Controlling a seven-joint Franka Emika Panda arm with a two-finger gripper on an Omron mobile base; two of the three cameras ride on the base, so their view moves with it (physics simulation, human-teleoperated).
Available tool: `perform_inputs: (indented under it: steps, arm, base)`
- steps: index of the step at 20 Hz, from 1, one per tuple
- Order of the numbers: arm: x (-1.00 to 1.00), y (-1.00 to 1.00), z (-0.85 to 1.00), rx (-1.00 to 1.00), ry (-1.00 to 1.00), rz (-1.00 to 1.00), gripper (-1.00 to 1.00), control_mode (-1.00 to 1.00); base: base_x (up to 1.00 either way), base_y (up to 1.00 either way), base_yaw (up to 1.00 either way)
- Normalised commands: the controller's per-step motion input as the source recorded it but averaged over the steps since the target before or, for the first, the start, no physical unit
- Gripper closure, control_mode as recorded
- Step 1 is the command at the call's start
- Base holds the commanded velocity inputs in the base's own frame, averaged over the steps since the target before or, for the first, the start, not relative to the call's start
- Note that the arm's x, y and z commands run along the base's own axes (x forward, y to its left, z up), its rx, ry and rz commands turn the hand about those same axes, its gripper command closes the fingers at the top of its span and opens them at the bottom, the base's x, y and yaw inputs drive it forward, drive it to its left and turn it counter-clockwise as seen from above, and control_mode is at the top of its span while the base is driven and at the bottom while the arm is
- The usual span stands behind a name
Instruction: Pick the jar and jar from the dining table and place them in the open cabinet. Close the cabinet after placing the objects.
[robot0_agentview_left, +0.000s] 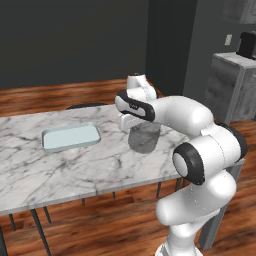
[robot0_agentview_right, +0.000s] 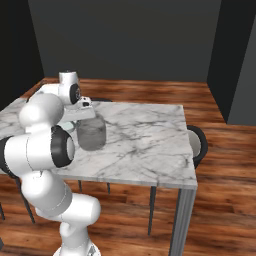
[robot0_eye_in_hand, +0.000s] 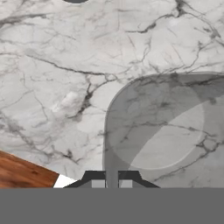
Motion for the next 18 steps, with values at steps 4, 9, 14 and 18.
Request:
perform_inputs:
  steps: [4, 9, 14, 18]
  arm:
    - [0.0, -0.01, 0.52, 0.0, 0.02, 0.0, 1.0, -1.0]
    - [0.0, 0.0, 0.4, 0.0, 0.03, 0.0, 1.0, -1.0]
    - [0.0, 0.01, 0.02, 0.0, 0.02, 0.0, 1.0, -1.0]
    - [0.0, 0.01, 0.0, 0.0, 0.0, 0.0, 1.0, -1.0]
  base:
    - [0.0, 0.0, 0.0]
    - [0.0, 0.0, 0.0]
    - [0.0, 0.0, 0.0]
    - [0.0, 0.0, 0.0]
